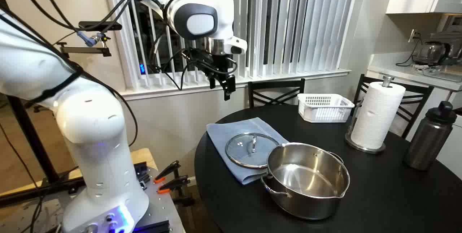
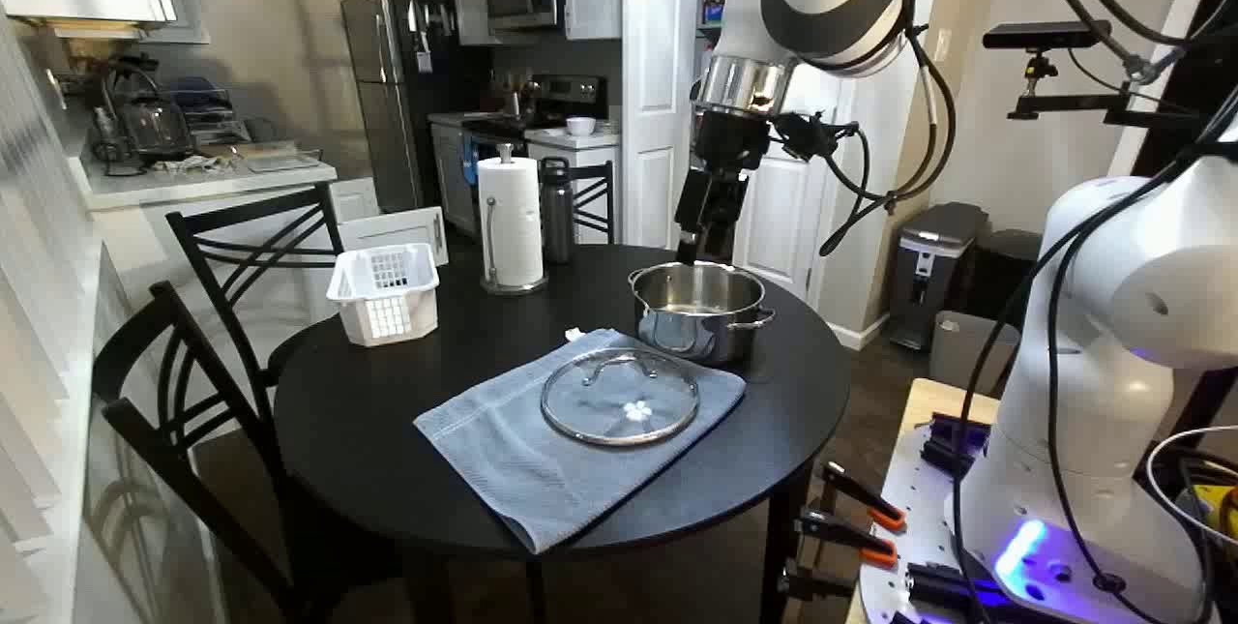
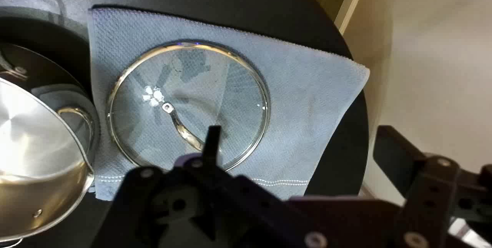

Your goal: Put the lid on the pot

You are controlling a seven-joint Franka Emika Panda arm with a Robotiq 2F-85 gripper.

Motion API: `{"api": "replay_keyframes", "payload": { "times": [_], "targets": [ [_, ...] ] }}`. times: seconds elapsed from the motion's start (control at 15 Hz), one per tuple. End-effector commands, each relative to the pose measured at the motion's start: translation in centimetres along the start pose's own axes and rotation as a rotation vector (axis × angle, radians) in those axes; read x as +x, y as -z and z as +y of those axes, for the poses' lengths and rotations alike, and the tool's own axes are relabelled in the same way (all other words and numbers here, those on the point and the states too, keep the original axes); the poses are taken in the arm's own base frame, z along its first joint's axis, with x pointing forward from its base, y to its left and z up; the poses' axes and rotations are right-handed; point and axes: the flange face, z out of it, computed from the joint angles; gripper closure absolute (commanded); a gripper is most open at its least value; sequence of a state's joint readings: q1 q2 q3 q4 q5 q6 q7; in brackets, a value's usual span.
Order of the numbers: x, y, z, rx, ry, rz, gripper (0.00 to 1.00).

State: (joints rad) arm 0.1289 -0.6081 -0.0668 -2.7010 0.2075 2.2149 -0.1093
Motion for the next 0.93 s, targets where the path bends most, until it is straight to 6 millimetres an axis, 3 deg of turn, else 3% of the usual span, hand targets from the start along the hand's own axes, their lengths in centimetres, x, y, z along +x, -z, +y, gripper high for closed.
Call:
{"api": "replay_keyframes", "payload": {
  "times": [0.0,0.13,0.53,0.67,0.87],
  "targets": [
    [0.0,0.1,0.0,0.0,0.0,-0.001,0.0],
    [0.0,0.1,0.0,0.0,0.0,-0.001,0.0],
    [5.0,-1.9,-2.7,-0.099,0.278,-0.133,0.0],
    [6.1,-3.5,-3.3,-0.108,0.357,-0.184,0.0],
    [7.7,-7.0,-1.9,-0.16,0.453,-0.28,0.0]
  ]
}}
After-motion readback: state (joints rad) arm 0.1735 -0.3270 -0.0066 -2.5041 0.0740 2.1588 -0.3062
